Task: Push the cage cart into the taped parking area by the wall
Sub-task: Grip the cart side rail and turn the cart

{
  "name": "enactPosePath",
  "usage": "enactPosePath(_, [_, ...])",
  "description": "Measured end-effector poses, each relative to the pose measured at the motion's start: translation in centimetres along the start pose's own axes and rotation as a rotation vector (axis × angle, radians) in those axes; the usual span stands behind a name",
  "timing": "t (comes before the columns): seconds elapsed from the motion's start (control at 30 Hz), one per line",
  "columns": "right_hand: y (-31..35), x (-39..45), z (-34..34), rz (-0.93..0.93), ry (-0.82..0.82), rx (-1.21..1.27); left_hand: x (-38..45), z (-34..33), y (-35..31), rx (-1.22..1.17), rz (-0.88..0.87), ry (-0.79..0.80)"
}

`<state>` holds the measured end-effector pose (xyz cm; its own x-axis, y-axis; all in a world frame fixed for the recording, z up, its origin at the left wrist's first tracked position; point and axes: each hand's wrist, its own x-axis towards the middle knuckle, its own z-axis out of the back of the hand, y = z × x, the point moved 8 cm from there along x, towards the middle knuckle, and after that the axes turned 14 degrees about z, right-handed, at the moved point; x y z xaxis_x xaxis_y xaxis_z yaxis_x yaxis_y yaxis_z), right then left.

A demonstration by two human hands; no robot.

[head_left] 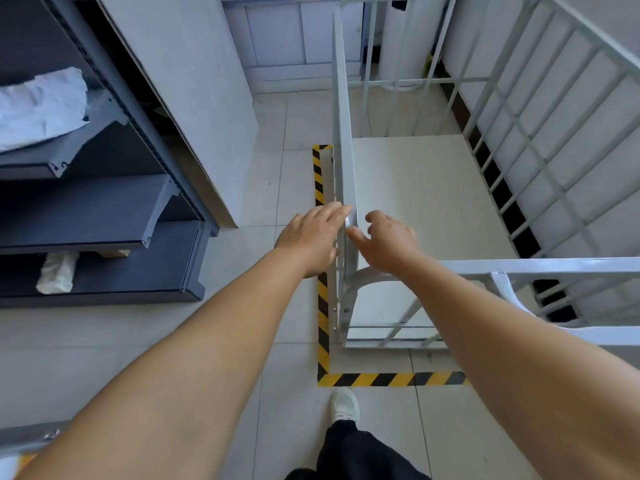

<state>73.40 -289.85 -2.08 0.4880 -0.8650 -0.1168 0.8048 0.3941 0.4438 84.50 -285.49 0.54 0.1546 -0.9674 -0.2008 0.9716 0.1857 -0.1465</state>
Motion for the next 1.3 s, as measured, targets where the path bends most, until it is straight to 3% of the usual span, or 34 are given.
enactPosePath(0.3, [0.8, 3.3, -1.3, -0.107, 0.056, 0.035, 6.2, -0.5, -0.7, 0.117, -0.213, 0.053])
enactPosePath(0.5, [0.9, 3.8, -2.5, -0.336, -0.05, 0.08, 8.9, -1.2, -0.1, 0.197, -0.425, 0.097])
enactPosePath(0.83, [0.2, 2.7, -5.0, -0.71, -0.251, 0.238, 11.8, -2.1, -0.4, 0.401, -0.719, 0.025])
enactPosePath(1.03, [-0.6, 3.3, -5.1, -0.749, -0.291, 0.215, 13.8, -1.9, -3.5, 0.458, -0.825, -0.029])
enactPosePath(1.3, [-0.7, 3.4, -4.9, -0.741, -0.307, 0.242, 14.2, -2.6, -5.1, 0.508, -0.893, 0.022])
